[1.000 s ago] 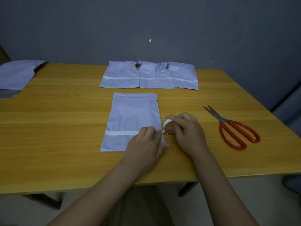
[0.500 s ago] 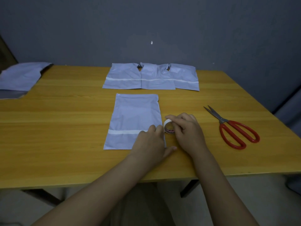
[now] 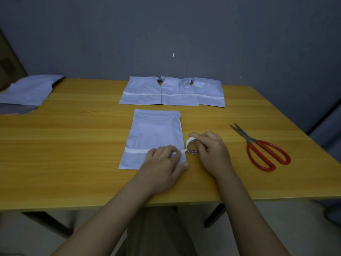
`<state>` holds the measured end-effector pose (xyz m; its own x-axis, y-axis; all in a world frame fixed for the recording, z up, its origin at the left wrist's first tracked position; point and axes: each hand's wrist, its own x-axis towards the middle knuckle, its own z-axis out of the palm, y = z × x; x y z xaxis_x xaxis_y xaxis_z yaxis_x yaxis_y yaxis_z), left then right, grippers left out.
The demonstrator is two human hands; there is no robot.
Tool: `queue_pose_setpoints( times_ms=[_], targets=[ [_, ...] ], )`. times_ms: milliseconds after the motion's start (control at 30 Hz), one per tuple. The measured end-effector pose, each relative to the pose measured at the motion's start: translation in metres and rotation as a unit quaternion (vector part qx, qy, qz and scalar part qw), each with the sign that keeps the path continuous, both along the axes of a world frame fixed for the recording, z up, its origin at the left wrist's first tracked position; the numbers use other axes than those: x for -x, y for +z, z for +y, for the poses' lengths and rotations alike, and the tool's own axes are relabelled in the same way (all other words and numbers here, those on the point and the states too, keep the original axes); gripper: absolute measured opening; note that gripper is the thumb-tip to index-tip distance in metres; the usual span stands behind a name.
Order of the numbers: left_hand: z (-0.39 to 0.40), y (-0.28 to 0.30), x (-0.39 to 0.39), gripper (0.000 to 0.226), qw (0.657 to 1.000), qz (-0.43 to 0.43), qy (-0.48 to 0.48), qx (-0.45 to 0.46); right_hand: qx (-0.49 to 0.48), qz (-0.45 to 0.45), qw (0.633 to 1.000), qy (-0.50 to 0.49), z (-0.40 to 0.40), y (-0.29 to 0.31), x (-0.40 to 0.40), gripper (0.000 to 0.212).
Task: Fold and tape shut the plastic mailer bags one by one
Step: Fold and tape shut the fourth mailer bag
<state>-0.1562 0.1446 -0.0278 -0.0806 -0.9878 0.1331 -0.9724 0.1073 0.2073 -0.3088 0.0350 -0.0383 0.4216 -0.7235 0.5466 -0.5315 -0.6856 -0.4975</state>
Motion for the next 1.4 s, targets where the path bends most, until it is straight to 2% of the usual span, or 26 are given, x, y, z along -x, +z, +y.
queue_pose_setpoints(
  times_ms=[67,200,267,333,400,433,533,633,700,767,833,867,933,1000,1067,1133,1233,1400],
  targets=[
    [-0.003,0.003,0.004,0.088,0.999,-0.029,0.014,-0.004,-0.01,-0.009,1.0,-0.007,-0.001,0.001,0.0,0.028],
    [-0.012,0.006,0.014,0.073,0.996,-0.074,0.032,-0.03,-0.03,0.002,0.999,-0.045,-0.008,0.008,0.003,0.027],
    [-0.017,0.008,0.026,0.085,0.993,-0.112,0.04,-0.027,-0.066,0.01,0.996,-0.051,-0.016,0.015,0.006,0.026],
    [-0.027,0.01,0.039,0.082,0.99,-0.13,0.041,-0.04,-0.093,0.015,0.994,-0.059,-0.026,0.022,0.012,0.024],
    [-0.04,0.013,0.048,0.07,0.993,-0.098,0.035,-0.052,-0.113,0.024,0.991,-0.069,-0.035,0.029,0.017,0.022],
    [-0.047,0.016,0.05,0.063,0.996,-0.055,0.032,-0.059,-0.125,0.021,0.989,-0.072,-0.039,0.032,0.02,0.022],
    [-0.076,0.025,0.042,0.039,0.988,0.137,0.043,-0.057,-0.134,0.011,0.989,-0.065,-0.047,0.037,0.028,0.022],
    [-0.103,0.031,0.036,0.024,0.979,0.202,0.024,-0.012,-0.138,0.019,0.989,-0.052,-0.047,0.037,0.031,0.023],
    [-0.112,0.039,0.038,0.02,0.971,0.238,0.001,-0.039,-0.165,0.016,0.985,-0.043,-0.043,0.04,0.034,0.029],
    [-0.118,0.043,0.039,0.018,0.963,0.26,0.003,-0.068,-0.174,0.035,0.981,-0.074,-0.04,0.039,0.045,0.04],
    [-0.121,0.043,0.039,0.022,0.957,0.276,0.006,-0.088,-0.127,0.116,0.968,-0.182,-0.038,0.037,0.066,0.043],
    [-0.121,0.042,0.038,0.023,0.953,0.287,0.002,-0.098,-0.119,0.161,0.949,-0.243,-0.036,0.037,0.078,0.042],
    [-0.121,0.041,0.037,0.025,0.945,0.309,-0.004,-0.107,-0.173,0.235,0.904,-0.313,-0.028,0.039,0.098,0.044],
    [-0.121,0.042,0.036,0.026,0.938,0.329,-0.009,-0.108,-0.22,0.25,0.896,-0.294,-0.025,0.039,0.109,0.048],
    [-0.121,0.04,0.035,0.025,0.932,0.347,0.0,-0.105,-0.233,0.191,0.919,-0.254,-0.023,0.042,0.113,0.049],
    [-0.121,0.035,0.033,0.022,0.927,0.361,0.008,-0.098,-0.236,0.16,0.924,-0.255,-0.022,0.044,0.115,0.049],
    [-0.118,0.031,0.033,0.019,0.921,0.377,0.016,-0.095,-0.245,0.229,0.903,-0.269,-0.022,0.041,0.114,0.046],
    [-0.112,0.03,0.032,0.017,0.907,0.408,0.018,-0.105,-0.252,0.242,0.899,-0.266,-0.022,0.049,0.109,0.034]
  ],
)
